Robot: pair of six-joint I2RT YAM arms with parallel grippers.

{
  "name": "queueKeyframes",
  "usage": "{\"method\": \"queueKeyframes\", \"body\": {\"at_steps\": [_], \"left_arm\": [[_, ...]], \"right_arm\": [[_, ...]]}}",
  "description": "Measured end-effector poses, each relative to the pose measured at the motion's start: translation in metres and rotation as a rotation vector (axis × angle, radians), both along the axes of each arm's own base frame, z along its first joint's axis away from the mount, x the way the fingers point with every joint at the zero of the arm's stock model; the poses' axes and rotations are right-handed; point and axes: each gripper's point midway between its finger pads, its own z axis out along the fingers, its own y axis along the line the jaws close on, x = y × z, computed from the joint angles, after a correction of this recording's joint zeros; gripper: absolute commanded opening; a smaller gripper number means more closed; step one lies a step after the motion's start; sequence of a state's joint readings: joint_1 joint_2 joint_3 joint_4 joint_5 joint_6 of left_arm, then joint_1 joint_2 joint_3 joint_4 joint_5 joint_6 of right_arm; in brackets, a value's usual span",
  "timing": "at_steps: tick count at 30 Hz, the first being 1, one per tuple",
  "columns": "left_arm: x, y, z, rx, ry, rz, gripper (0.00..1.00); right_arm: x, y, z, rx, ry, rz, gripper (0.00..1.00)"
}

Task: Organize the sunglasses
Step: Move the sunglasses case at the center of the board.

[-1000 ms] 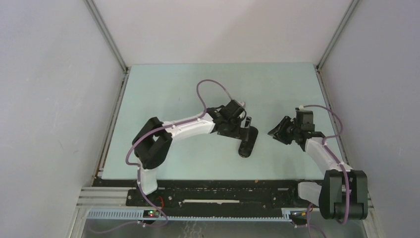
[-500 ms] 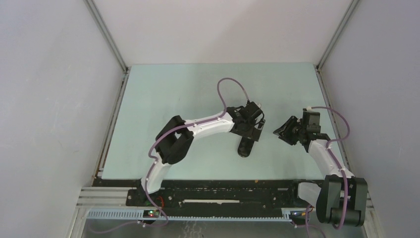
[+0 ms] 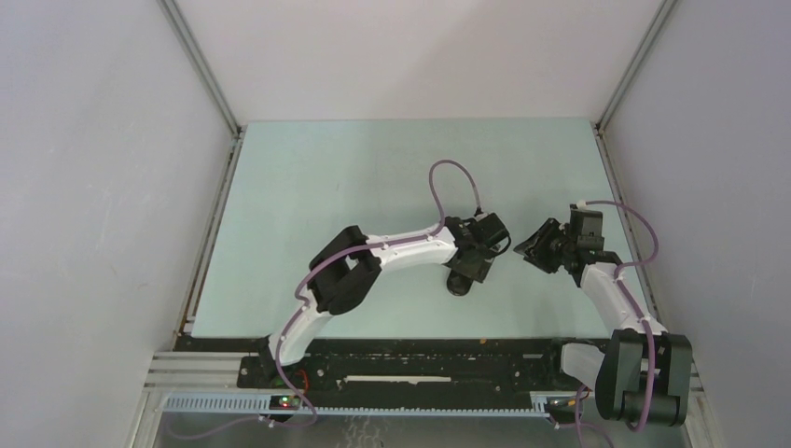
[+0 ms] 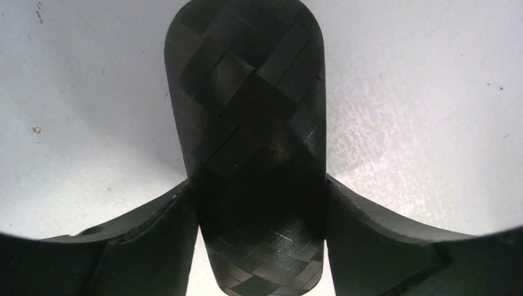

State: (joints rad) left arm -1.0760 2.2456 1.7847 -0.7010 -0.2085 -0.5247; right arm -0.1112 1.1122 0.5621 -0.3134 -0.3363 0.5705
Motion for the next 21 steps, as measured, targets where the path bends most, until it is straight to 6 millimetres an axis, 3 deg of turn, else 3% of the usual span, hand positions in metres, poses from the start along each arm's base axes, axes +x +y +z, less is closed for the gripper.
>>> {"method": "queueKeyframes", "body": {"at_steps": [1, 4, 8, 15, 21], "left_arm": [[0.0, 0.0, 0.0, 0.003, 0.0, -0.001, 0.61], [0.002, -0.001, 0.0, 0.007, -0.006, -0.003, 0.33], [0.006, 0.001, 0.0, 0.018, -0.022, 0.007, 0.09], [0.027, 0.015, 0.0, 0.026, -0.034, 0.055, 0.0], [0.087, 0.056, 0.001, 0.013, -0.032, 0.176, 0.0]], "right_arm": [[0.0, 0.0, 0.0, 0.002, 0.0, 0.001, 0.48], [-0.001, 0.001, -0.001, 0.004, 0.002, 0.003, 0.48], [-0.002, 0.001, -0.002, 0.005, 0.004, 0.003, 0.47], [-0.002, 0.001, -0.001, 0.005, 0.003, 0.004, 0.47], [-0.002, 0.004, -0.001, 0.017, 0.001, 0.014, 0.49]]}}
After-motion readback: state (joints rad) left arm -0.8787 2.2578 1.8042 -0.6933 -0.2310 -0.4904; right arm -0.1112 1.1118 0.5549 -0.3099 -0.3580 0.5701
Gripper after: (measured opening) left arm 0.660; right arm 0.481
